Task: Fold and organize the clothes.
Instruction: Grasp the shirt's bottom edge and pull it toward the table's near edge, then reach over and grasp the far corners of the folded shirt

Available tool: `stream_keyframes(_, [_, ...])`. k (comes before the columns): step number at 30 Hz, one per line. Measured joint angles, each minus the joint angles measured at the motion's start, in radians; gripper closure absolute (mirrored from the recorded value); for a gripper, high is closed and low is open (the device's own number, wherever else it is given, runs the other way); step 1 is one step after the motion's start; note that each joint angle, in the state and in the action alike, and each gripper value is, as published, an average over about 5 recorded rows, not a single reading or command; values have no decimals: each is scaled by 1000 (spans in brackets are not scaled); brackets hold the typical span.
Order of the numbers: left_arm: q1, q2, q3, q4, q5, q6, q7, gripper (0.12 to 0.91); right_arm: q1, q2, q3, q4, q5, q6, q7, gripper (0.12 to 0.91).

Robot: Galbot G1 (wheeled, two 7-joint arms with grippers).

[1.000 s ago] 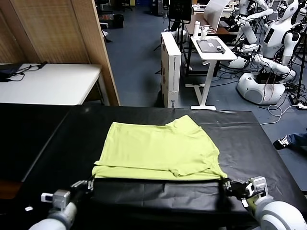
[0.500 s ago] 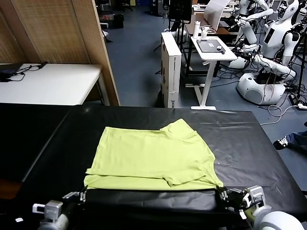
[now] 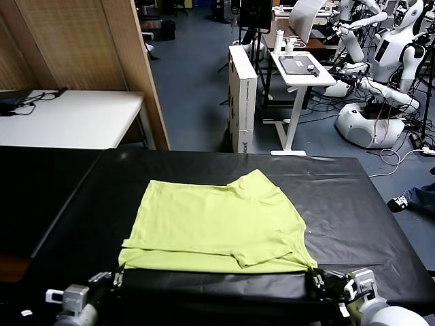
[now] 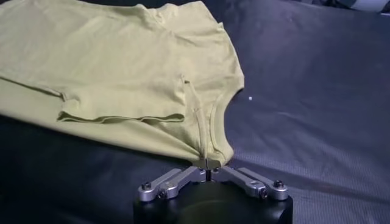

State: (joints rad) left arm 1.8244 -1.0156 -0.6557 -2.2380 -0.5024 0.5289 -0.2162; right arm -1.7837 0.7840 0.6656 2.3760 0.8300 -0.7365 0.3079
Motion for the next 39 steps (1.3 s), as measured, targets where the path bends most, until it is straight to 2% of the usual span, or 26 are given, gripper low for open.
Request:
stream_keyframes(3, [-2, -6, -10, -12, -17, 12, -13, 441, 7, 3, 15, 17, 18, 0, -12, 180])
stream_keyframes(5, [-9, -13, -19, -21, -32, 17, -24, 308, 21, 3, 21, 19, 33, 0, -31, 135])
stream_keyframes(8, [-28, -28, -34, -26, -40, 19, -33, 170, 60, 0, 21, 4, 51, 13, -73, 121])
stream_keyframes(10, [-49, -41, -42, -23, -36, 6, -28, 135, 102, 1, 12, -23, 55, 50, -100, 119])
stream_keyframes(15, [-144, -72, -36, 0, -53, -38, -6, 124, 278, 4, -50, -148, 57, 137, -132, 118])
stream_keyframes(19, [-251, -69, -12, 32, -83, -41, 5, 123, 455, 3, -133, -260, 56, 151, -147, 118])
stream_keyframes(24, [-398, -46, 30, 109, -100, -53, 18, 123, 674, 26, -260, -397, 56, 163, -161, 118])
stream_keyframes(32, [-635, -9, 113, 310, -137, -59, 35, 123, 969, 82, -466, -623, 57, 121, -160, 118])
stream_keyframes(39, [-803, -7, 206, 480, -167, -55, 43, 123, 1164, 142, -602, -801, 57, 80, -180, 118])
